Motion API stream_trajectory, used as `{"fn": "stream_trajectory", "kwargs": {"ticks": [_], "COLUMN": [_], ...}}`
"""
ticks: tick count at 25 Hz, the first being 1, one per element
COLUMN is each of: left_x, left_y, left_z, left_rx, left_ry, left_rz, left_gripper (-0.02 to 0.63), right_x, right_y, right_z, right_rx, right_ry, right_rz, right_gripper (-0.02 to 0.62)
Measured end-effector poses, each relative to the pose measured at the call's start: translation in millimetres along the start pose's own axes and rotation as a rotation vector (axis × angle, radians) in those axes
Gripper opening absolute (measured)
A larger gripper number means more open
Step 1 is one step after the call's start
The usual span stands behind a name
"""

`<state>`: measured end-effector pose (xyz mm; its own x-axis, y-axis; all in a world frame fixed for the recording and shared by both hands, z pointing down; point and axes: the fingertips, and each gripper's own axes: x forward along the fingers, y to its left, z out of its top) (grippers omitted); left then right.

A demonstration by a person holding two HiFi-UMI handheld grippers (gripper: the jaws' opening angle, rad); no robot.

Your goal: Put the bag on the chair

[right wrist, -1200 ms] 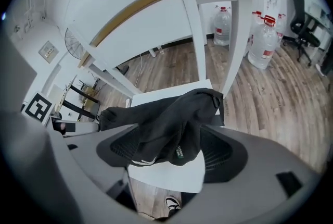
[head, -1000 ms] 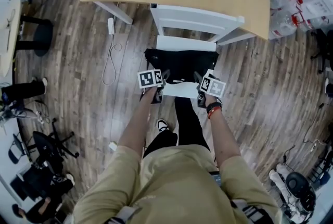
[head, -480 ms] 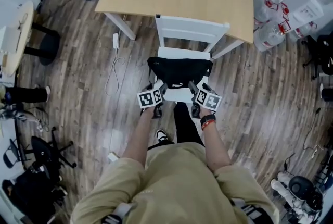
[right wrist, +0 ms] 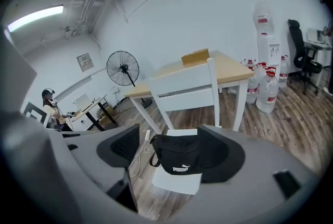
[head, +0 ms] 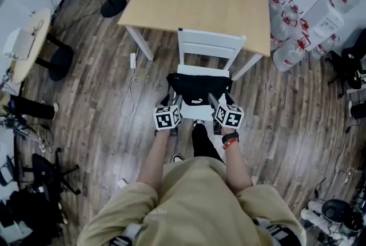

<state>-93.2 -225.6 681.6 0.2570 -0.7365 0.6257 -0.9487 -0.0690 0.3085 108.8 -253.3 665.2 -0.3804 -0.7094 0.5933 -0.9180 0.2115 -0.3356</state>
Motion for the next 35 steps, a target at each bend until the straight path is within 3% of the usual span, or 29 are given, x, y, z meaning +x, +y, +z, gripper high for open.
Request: {"fn": "stream_trajectory", "kwargs": {"ticks": [7, 10, 16, 31, 35], "left_x": [-57, -79, -114, -181, -186], "left_y": [-15, -20, -34, -61, -58], "left_z": [36, 49, 68, 120, 121], "left_rx": [0.109, 0.127, 0.217, 0.319, 0.321], "left_ry": [-0.148, -0.199, -0.294, -0.502, -0.509], "left_rz": [0.031, 0.026, 0.031, -0.019, -0.038], "left_gripper": [0.158, 0.158, 0.115, 0.054, 0.044], "right_x": [-53, -70, -102, -157, -164], "right_y": [42, 59, 82, 120, 116], "right_z": [30, 40, 53, 93, 97], "right_rx": [-0.078, -0.104, -0.185, -0.237, -0.244], "right_ry": [-0.107, -0.149, -0.227, -0.381, -0.407], "right_rz": [0.046, 0.061, 0.041, 0.04, 0.009], "right_gripper": [0.326, 0.313, 0.249, 0.119, 0.088]}}
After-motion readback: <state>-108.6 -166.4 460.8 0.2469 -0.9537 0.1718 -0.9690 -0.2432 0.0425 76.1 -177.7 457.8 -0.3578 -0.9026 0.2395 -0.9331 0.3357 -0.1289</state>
